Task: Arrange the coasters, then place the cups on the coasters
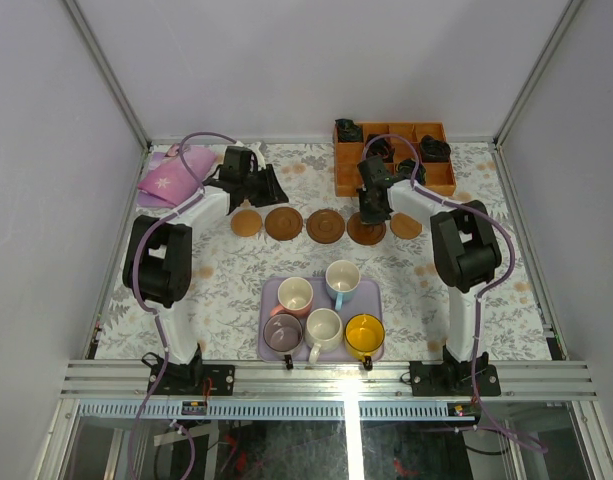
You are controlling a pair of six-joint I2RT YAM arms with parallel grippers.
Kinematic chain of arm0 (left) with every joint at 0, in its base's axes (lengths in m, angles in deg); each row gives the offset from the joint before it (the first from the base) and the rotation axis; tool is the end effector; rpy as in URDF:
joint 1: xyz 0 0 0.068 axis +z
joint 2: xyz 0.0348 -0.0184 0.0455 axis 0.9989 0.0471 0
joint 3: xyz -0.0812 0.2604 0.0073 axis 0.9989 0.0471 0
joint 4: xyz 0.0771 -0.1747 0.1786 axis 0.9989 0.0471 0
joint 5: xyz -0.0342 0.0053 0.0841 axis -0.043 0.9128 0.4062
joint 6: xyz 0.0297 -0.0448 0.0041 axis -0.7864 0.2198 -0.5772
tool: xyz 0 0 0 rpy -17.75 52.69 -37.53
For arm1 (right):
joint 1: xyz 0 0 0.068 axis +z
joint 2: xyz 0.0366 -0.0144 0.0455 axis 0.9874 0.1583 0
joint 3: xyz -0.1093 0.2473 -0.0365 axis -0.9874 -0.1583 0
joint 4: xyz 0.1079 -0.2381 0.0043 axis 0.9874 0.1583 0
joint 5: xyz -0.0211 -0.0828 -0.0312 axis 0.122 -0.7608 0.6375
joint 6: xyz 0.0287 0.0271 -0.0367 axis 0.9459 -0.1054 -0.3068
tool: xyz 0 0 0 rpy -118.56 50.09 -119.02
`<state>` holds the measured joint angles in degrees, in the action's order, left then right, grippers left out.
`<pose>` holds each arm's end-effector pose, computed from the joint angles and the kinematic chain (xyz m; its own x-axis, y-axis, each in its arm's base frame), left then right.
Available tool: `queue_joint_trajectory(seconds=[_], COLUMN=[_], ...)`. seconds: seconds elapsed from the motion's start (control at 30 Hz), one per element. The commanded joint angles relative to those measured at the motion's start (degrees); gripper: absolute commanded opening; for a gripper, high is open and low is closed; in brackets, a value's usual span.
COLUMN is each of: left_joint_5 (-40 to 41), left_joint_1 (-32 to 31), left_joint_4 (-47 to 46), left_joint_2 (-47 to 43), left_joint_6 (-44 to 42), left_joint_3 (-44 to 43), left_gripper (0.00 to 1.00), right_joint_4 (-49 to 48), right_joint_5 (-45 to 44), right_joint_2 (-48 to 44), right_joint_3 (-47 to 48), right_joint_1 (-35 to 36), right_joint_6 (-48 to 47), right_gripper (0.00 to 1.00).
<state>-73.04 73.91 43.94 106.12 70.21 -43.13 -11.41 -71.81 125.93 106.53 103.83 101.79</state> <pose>0.4066 -0.1107 0.2174 -0.7790 -0.1882 -0.5981 0.2028 0.8270 -0.5244 0.4070 0.1687 0.1738 -0.8513 -0.0345 -0.5235 -0.0914 0.9923 0.0832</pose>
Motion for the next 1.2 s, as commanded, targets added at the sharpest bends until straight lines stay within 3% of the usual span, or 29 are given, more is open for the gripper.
queue_joint_trajectory(seconds=[0.0,0.63,0.97,1.17], left_joint_5=[0.5,-0.5,-0.3,-0.5], left_joint_1=[0.5,0.9,1.0,1.0], left_joint_4=[-2.3,-1.6,-1.6,-1.7], left_joint_2=[-0.1,1.3,1.4,1.4], left_joint_6=[0.5,0.4,0.1,0.1], left_joint_3=[0.3,-0.6,-0.6,-1.1], left_gripper=[0.28,0.28,0.28,0.28], right_joint_4=[-1.1,0.3,-2.3,-3.1], right_joint_5=[0.6,-3.2,4.0,4.2], right_joint_2=[0.5,2.4,1.1,-4.7], right_joint_3=[0.5,2.2,3.6,3.7], right_joint_1=[-0.4,-3.5,-3.5,-3.4], right_joint_6=[0.8,1.8,-1.3,-2.1], right_gripper=[0.03,0.03,0.03,0.04])
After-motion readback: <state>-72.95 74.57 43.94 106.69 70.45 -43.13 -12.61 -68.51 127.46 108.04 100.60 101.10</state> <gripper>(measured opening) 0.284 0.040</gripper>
